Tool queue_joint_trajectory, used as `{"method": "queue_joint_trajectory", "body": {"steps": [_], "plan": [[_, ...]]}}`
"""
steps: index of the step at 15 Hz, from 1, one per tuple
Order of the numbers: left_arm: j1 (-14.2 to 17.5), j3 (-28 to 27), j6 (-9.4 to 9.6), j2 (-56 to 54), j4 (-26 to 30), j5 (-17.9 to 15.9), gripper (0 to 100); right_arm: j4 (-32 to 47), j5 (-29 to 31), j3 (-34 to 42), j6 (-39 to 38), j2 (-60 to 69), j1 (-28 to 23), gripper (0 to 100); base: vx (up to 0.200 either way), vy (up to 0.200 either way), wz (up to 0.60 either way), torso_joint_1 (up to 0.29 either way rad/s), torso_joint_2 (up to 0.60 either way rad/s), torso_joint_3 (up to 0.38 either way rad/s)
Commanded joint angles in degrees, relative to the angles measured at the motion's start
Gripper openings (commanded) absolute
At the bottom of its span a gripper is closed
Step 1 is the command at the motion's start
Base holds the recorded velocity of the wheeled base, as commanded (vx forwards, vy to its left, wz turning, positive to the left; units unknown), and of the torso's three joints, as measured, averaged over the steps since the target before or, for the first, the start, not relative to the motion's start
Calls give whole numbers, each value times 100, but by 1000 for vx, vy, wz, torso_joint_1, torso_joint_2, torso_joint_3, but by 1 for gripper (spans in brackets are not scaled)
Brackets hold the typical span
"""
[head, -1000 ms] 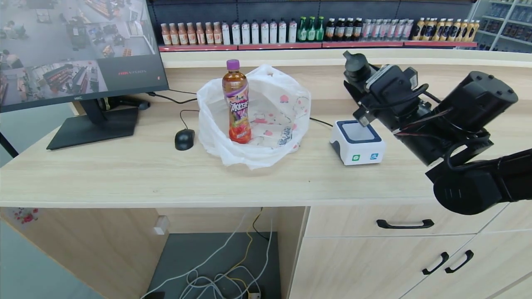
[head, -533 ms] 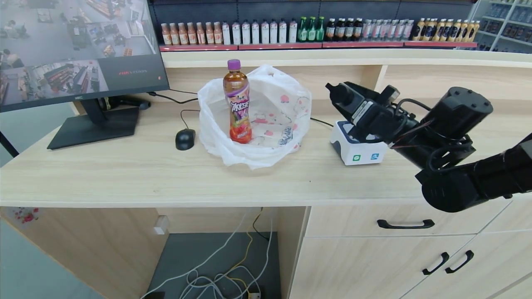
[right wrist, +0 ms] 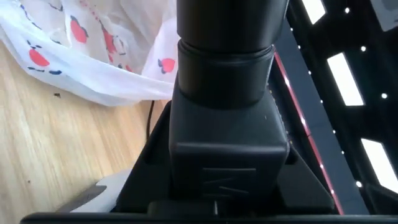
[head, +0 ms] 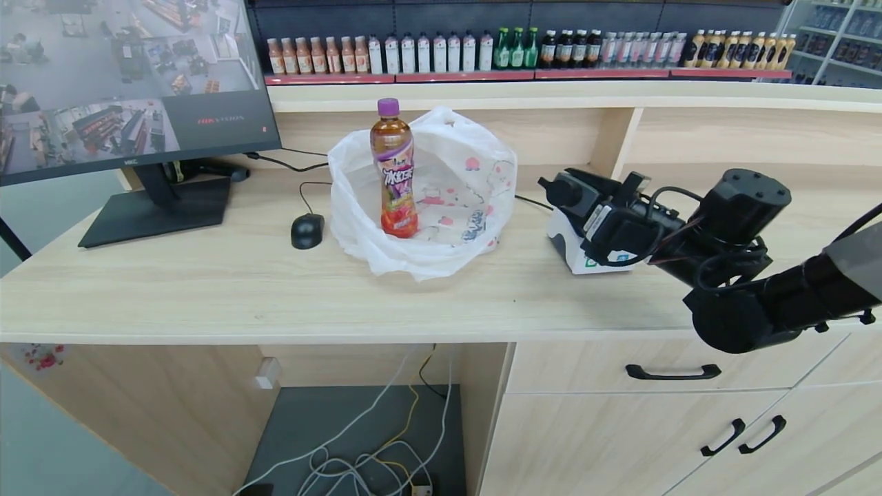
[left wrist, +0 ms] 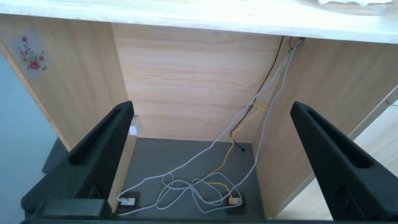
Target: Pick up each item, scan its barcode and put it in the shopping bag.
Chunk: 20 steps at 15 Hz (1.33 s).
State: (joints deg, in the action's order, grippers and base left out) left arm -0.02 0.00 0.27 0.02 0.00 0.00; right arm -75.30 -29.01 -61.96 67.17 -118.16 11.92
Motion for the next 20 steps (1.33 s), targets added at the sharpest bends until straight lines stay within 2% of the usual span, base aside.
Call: {"method": "queue_joint_trajectory", "body": {"steps": [1, 8, 20], "plan": [[-6, 0, 0, -2, 0, 0, 100, -2, -104, 9, 15, -93, -85, 0, 0, 0, 0, 0, 0, 0], [-6, 0, 0, -2, 0, 0, 100, -11, -377, 150, 103, -40, -173, 0, 0, 0, 0, 0, 0, 0], [-6, 0, 0, -2, 0, 0, 100, -46, -386, 158, 59, 13, -164, 0, 0, 0, 0, 0, 0, 0]]}}
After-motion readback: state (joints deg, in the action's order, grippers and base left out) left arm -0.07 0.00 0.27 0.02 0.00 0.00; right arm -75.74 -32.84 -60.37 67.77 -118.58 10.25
